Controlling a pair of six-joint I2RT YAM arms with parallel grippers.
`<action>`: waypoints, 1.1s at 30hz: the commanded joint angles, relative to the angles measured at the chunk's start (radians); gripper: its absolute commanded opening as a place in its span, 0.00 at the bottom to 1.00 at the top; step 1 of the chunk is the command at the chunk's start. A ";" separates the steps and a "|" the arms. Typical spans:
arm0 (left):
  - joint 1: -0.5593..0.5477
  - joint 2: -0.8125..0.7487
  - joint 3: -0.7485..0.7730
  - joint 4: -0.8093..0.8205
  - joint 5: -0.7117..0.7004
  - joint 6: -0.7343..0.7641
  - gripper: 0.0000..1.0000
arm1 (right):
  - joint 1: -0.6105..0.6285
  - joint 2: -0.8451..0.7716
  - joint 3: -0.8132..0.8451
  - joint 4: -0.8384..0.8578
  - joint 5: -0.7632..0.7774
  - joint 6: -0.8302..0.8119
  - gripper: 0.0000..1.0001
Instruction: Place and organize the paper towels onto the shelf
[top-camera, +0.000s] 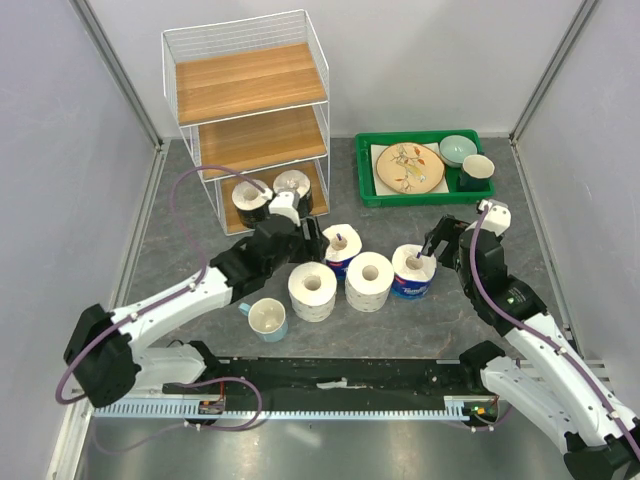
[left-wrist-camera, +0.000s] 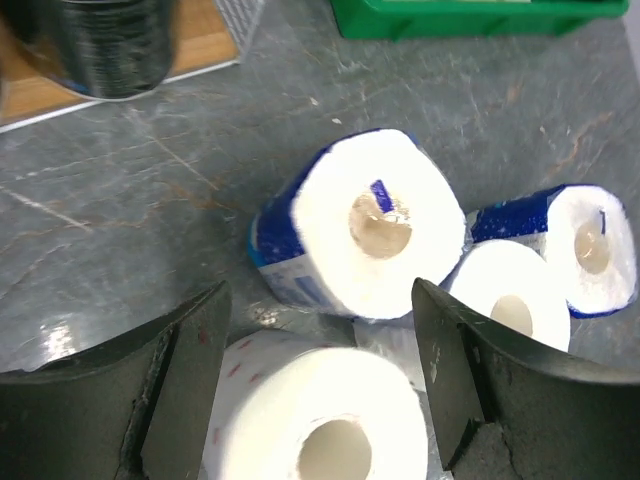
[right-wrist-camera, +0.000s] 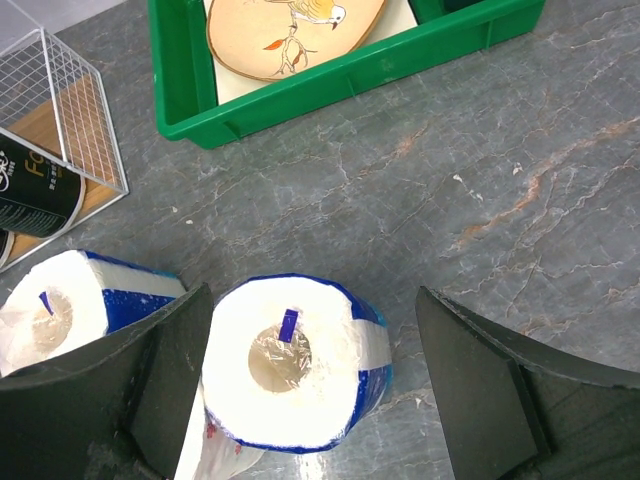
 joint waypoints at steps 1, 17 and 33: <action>-0.052 0.084 0.089 0.041 -0.071 0.024 0.79 | -0.001 -0.019 0.036 -0.020 0.010 0.003 0.91; -0.072 0.299 0.170 0.046 -0.118 0.068 0.79 | -0.003 -0.017 0.030 -0.020 0.021 -0.008 0.91; -0.072 0.403 0.220 0.039 -0.137 0.090 0.55 | -0.003 -0.006 0.039 -0.019 0.027 -0.020 0.91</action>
